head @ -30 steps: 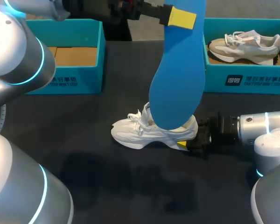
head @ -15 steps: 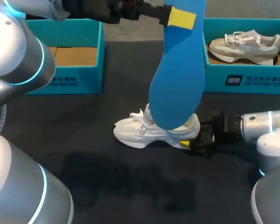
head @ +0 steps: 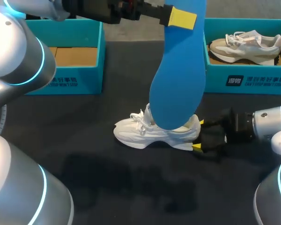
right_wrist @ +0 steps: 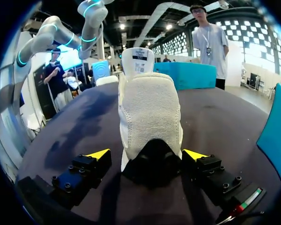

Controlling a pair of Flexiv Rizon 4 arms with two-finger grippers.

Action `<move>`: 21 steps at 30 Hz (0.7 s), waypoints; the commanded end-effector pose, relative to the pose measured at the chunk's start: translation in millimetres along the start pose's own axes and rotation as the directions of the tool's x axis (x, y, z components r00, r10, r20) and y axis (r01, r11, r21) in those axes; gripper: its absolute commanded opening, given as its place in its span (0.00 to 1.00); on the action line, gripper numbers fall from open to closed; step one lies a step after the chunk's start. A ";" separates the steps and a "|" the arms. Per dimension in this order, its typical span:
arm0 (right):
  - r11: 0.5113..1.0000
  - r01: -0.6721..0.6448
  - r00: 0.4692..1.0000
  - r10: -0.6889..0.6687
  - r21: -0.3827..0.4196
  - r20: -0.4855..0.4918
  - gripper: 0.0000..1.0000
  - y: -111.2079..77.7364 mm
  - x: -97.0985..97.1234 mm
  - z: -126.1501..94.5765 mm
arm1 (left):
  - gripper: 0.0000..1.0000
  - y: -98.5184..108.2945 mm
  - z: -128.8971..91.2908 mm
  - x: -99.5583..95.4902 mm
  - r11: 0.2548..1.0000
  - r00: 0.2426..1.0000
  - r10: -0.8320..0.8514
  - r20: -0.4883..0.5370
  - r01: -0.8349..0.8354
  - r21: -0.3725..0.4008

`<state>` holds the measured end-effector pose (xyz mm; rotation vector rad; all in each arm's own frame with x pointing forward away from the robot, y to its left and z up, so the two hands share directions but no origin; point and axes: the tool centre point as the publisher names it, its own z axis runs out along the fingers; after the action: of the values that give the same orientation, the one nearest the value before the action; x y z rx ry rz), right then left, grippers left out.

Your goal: Take the shoe out of the shoebox, open the shoe tongue, remove and reinsert the insole, then place the shoe into the shoebox

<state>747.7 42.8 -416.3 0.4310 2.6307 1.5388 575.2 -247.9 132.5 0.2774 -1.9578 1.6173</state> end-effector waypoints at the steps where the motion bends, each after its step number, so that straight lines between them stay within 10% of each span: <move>1: 0.994 -0.009 1.000 0.010 0.108 -0.006 1.00 9.8 7.3 -17.8 | 0.00 0.5 0.5 -0.3 1.000 1.000 0.000 0.001 0.000 0.000; 21: 0.882 0.047 0.999 -0.031 0.469 -0.042 1.00 50.0 20.2 -10.9 | 0.00 0.5 0.5 -0.3 1.000 1.000 0.000 0.001 0.000 0.000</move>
<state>734.7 56.8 -370.0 0.3673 2.8821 1.1801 574.9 -247.5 132.3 0.2779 -1.9579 1.6180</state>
